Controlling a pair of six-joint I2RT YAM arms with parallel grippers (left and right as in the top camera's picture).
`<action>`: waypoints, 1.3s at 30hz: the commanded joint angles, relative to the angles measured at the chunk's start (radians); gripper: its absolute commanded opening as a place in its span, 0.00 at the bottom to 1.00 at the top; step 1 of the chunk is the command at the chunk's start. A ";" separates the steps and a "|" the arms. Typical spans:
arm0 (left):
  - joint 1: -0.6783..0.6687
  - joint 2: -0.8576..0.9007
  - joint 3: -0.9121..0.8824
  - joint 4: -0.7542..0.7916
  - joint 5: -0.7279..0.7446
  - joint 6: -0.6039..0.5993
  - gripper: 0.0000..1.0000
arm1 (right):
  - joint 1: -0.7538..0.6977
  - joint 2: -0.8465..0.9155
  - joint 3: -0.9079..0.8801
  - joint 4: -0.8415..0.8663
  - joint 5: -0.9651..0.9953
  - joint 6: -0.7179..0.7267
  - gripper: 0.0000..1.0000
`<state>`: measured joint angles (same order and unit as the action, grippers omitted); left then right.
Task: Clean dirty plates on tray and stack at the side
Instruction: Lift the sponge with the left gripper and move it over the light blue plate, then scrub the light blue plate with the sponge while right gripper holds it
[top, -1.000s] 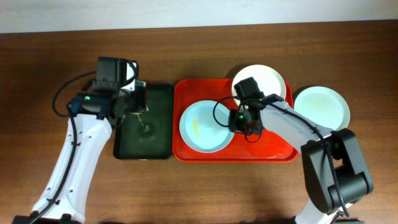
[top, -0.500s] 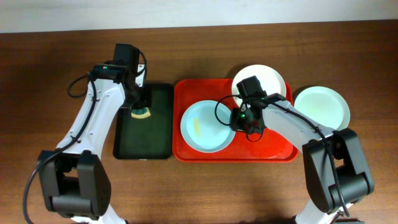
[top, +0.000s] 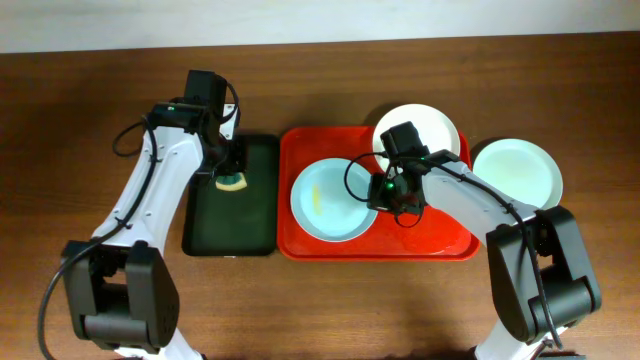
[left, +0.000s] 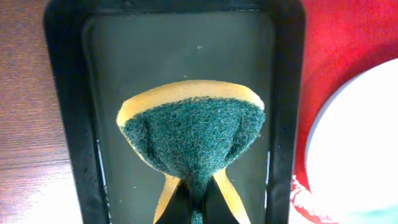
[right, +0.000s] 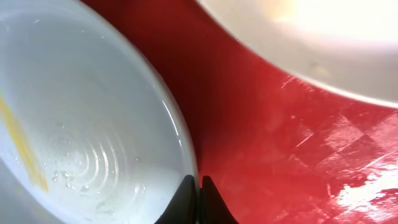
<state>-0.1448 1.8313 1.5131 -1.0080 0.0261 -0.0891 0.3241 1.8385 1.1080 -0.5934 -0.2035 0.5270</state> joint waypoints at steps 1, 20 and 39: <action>-0.009 0.007 0.004 0.008 0.019 0.019 0.00 | -0.002 -0.001 0.006 -0.004 -0.033 0.006 0.04; -0.107 0.074 0.004 0.024 0.058 0.011 0.00 | 0.004 -0.001 0.006 -0.030 -0.100 0.006 0.04; -0.305 0.175 0.004 0.115 0.142 -0.200 0.00 | 0.004 -0.001 0.002 -0.030 -0.074 0.006 0.04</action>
<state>-0.4301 1.9423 1.5127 -0.8993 0.1757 -0.2588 0.3241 1.8385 1.1080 -0.6231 -0.2893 0.5278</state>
